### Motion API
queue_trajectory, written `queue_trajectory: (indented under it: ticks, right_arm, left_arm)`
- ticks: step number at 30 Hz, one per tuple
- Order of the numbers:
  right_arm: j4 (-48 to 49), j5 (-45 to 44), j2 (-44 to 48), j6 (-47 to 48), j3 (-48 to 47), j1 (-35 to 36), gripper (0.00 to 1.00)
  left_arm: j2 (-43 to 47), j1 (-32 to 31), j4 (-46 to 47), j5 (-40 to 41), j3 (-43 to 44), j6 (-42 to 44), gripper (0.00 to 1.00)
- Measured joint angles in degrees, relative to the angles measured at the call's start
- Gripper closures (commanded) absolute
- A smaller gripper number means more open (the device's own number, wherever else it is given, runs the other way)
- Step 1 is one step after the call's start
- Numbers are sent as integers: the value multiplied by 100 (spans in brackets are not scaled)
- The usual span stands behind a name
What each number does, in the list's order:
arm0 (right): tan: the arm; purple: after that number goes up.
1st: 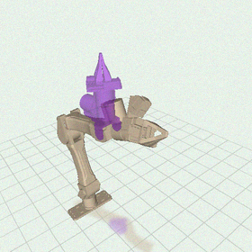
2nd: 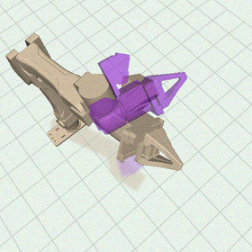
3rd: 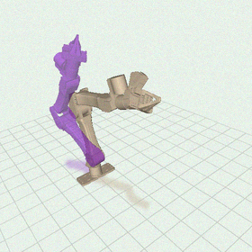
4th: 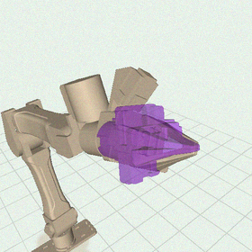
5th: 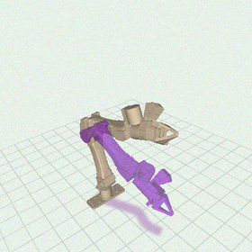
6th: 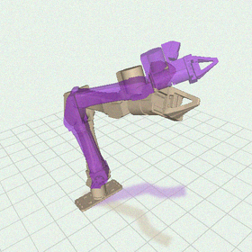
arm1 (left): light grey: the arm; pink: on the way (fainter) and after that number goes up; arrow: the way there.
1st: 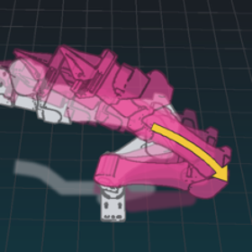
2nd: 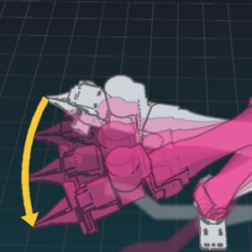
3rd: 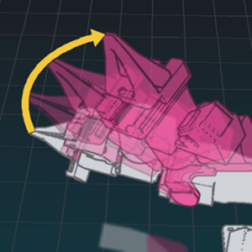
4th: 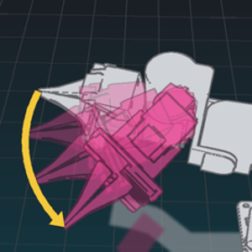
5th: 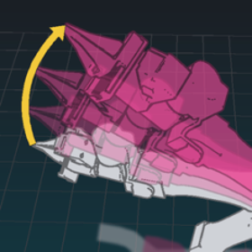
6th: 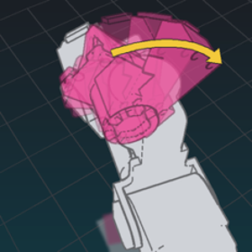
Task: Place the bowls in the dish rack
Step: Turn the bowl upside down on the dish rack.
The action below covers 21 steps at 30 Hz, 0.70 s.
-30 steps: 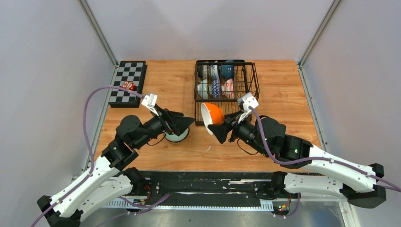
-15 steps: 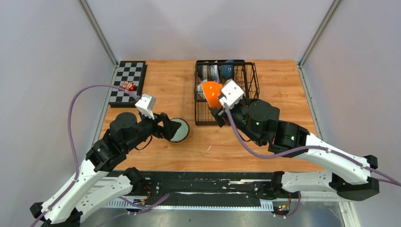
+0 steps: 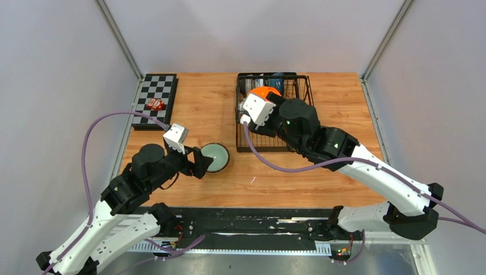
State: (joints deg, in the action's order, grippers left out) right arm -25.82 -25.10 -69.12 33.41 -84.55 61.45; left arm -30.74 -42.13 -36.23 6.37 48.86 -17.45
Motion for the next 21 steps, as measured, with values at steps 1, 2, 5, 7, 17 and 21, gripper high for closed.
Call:
queue_trajectory:
  ticks: [1, 2, 5, 7, 17, 21]
  right_arm:
    - [-81, 79, -39, 142, -28, -72, 97]
    - [-140, 138, -61, 258, -35, -118, 97]
    - [-398, 328, -170, 621, -74, -184, 97]
    - [-629, 435, -330, 815, -219, -221, 97]
    - [-1300, 656, -1032, 1751, -509, -398, 97]
    - [-1438, 713, -1257, 2004, -608, -413, 97]
  left_arm:
    - [22, 0, -2, -4, -72, 11, 11]
    - [42, 0, -2, -11, -138, 15, 11]
    - [66, 0, -13, -37, -260, 39, 11]
    - [76, 0, -15, -37, -275, 63, 11]
    - [352, 0, -17, -37, -337, 105, 10]
    - [407, 0, -24, -37, -363, 103, 10]
